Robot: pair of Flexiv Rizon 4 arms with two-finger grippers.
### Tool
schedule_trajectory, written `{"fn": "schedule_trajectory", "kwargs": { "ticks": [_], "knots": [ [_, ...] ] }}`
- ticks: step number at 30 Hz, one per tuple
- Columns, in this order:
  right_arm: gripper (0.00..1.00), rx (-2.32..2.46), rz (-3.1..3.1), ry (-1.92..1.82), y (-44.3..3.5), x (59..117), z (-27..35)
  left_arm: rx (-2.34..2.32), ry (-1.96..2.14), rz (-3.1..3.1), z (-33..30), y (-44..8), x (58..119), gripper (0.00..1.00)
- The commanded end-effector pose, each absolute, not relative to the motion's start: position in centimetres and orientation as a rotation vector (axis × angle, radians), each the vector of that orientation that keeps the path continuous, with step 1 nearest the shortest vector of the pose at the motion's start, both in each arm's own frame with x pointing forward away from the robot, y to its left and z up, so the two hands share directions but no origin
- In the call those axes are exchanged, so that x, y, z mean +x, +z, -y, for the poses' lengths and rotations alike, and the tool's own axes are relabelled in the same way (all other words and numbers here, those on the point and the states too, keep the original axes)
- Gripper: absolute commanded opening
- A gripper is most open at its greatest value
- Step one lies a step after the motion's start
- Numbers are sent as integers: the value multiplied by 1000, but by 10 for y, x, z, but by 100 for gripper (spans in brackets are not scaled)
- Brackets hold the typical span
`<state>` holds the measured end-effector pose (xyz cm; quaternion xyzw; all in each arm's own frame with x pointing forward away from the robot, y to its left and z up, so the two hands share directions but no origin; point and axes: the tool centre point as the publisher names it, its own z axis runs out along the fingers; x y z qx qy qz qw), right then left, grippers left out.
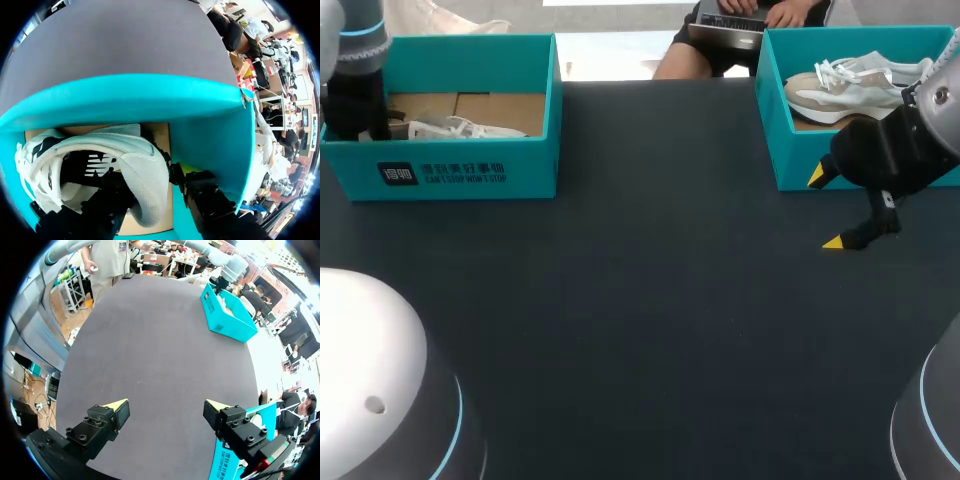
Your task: Take the shoe out of the shoebox, open the shoe tongue, remove and reinsert the insole, then place the shoe into the shoebox
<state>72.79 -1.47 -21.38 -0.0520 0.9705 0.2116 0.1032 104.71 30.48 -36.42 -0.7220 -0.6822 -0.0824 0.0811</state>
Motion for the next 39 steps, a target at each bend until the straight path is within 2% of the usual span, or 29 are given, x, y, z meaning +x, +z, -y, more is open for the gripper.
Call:
{"fn": "schedule_trajectory", "kwargs": {
  "ticks": [1,16,26,32,39],
  "knots": [
    [100,-152,-2866,621,-214,729,14,-2182,-236,2069,-305,-340,1045,100],
    [100,-152,-2866,621,-214,729,14,-2215,-195,2176,-288,-270,1045,100],
    [100,640,-2695,598,-181,834,58,-2176,-149,2239,-289,-240,1026,100],
    [100,1113,-2436,580,-170,877,90,-2166,-70,2269,-295,-216,1011,100],
    [100,1113,-2436,580,-170,877,90,-2216,-70,2217,-293,-202,997,100]
  ]
}}
